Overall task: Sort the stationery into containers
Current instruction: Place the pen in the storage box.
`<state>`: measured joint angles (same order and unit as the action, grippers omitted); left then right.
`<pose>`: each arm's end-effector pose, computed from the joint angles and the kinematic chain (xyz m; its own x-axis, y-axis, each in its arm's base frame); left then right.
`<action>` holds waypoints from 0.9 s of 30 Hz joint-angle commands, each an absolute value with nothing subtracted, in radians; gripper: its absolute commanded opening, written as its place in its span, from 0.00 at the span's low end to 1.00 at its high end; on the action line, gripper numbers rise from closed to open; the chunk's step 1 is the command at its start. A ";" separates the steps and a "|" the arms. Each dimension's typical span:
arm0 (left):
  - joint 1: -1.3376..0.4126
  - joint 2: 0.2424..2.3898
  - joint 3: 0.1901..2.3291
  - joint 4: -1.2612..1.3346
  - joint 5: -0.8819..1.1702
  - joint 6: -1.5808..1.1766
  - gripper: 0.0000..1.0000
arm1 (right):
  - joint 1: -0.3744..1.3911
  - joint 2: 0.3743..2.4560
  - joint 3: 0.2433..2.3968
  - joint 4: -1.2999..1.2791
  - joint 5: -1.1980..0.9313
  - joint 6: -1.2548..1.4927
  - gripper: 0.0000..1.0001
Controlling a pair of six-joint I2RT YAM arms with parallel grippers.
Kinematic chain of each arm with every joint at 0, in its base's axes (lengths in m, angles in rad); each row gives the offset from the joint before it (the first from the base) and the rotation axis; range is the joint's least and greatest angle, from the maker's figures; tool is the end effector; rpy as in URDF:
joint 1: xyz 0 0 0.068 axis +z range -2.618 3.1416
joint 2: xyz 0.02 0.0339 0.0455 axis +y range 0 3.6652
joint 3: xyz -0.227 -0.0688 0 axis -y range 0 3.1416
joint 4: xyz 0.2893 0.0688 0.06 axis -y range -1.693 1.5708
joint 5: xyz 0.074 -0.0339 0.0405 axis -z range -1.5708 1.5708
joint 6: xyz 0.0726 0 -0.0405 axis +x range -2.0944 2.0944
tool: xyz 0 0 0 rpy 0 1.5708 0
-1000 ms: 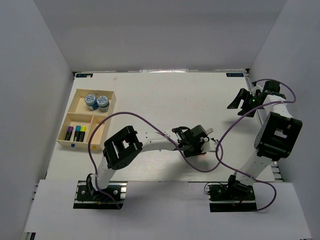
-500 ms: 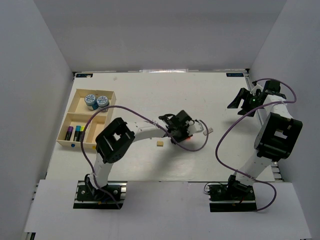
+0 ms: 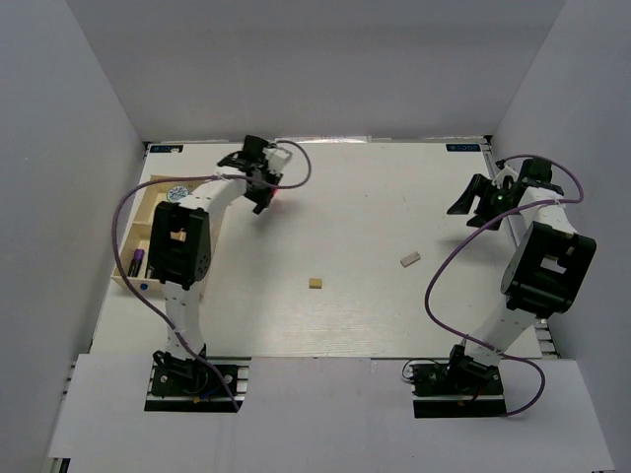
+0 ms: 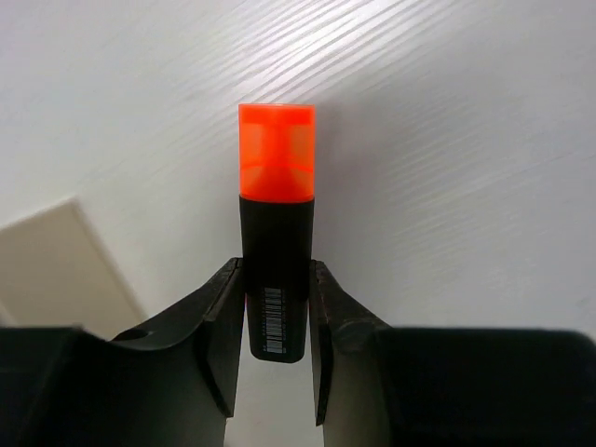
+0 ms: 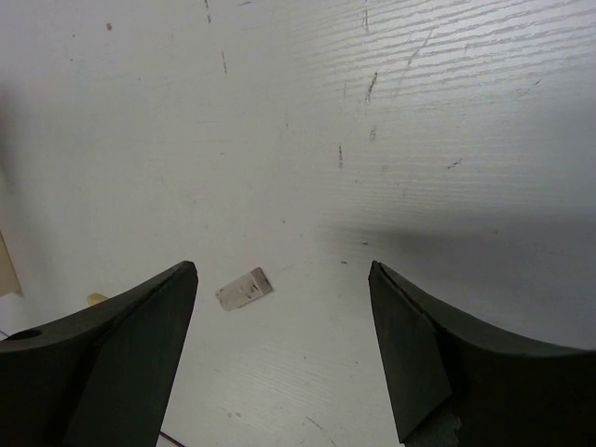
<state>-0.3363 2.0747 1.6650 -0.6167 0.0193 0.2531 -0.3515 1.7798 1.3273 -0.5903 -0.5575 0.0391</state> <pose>0.4666 -0.1646 0.1267 -0.6968 0.5088 -0.5055 0.5308 0.8399 0.1137 0.4093 -0.1092 0.1459 -0.8087 0.3319 -0.4856 0.0736 0.8762 0.4764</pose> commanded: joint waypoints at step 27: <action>0.479 1.586 1.316 -0.953 0.327 0.477 0.09 | -0.224 1.709 1.259 -0.557 -0.454 -0.040 0.78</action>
<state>0.4648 1.6234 1.3464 -0.9699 0.2768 0.4496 -0.2359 1.7432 1.2598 -0.5728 -0.4717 -0.0116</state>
